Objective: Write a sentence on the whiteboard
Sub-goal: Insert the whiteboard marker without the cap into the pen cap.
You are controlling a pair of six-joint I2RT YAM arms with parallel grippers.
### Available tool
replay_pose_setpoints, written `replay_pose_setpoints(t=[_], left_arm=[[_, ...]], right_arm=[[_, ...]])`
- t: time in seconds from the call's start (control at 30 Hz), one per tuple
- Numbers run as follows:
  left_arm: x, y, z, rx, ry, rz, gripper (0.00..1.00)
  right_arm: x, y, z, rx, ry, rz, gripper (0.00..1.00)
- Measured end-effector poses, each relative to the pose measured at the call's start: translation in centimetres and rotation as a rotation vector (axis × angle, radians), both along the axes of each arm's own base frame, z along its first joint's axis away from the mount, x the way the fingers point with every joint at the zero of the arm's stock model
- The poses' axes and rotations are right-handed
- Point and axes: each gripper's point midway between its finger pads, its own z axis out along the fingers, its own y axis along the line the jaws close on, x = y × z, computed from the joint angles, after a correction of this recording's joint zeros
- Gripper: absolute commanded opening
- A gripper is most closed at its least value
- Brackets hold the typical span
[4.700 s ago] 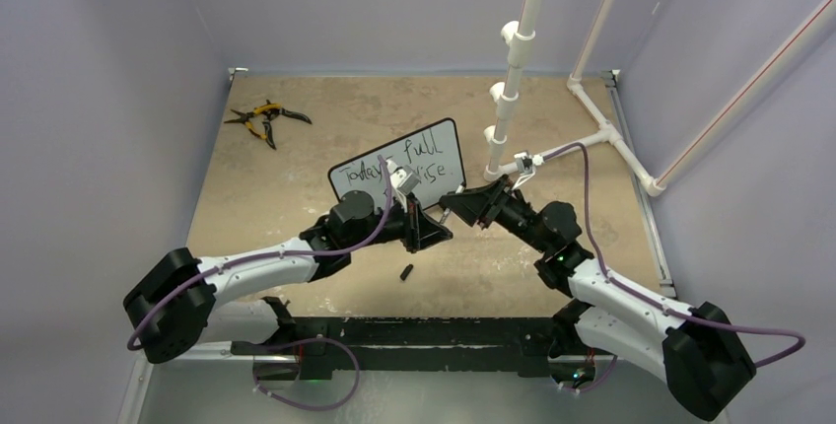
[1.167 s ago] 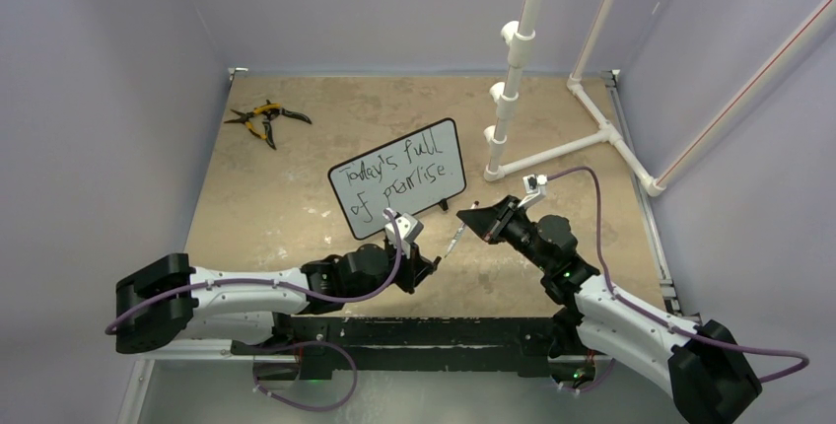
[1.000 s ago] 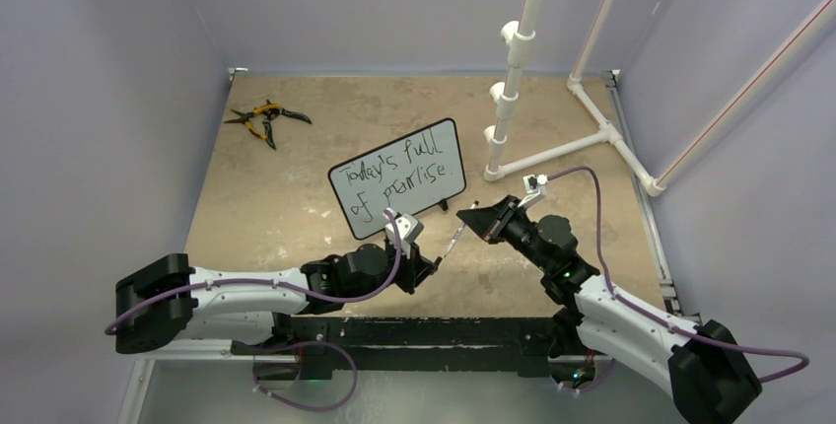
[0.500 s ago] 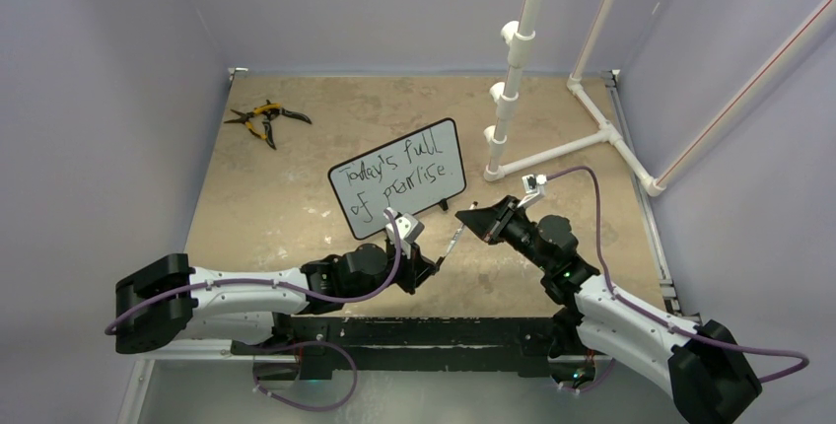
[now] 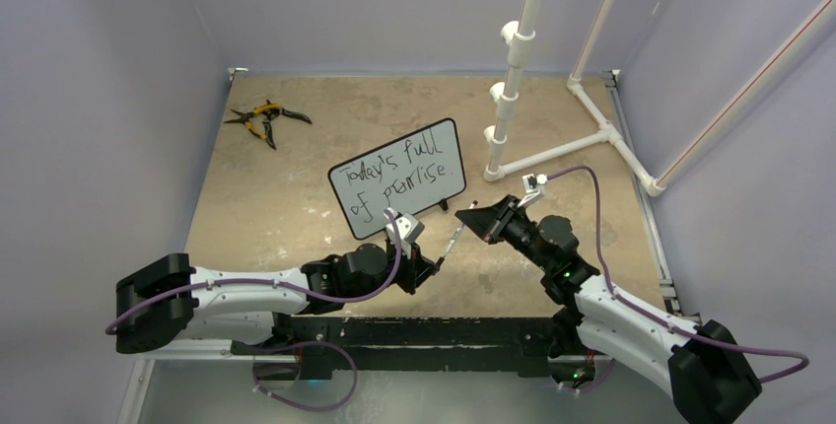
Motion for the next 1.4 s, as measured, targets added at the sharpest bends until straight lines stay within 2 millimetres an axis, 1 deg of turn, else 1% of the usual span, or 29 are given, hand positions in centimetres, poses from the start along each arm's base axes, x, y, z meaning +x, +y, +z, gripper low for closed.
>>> replay_pose_setpoints(t=[0.17,0.5,1.03,1.4], left_arm=[[0.0,0.0,0.0,0.000,0.000,0.000,0.00],[0.0,0.0,0.3,-0.007,-0.003,0.001,0.00],[0.2,0.0,0.6,-0.018,-0.011,0.011,0.00],[0.6,-0.4,1.7,-0.049,-0.046,0.017,0.00]], right_arm=[[0.0,0.1,0.0,0.000,0.000,0.004,0.00],[-0.1,0.5,-0.9,-0.011,0.026,0.028,0.00],[-0.7,0.9,0.0,0.018,0.005,0.065,0.00],[-1.0,0.9,0.2,0.039,0.004,0.072,0.00]])
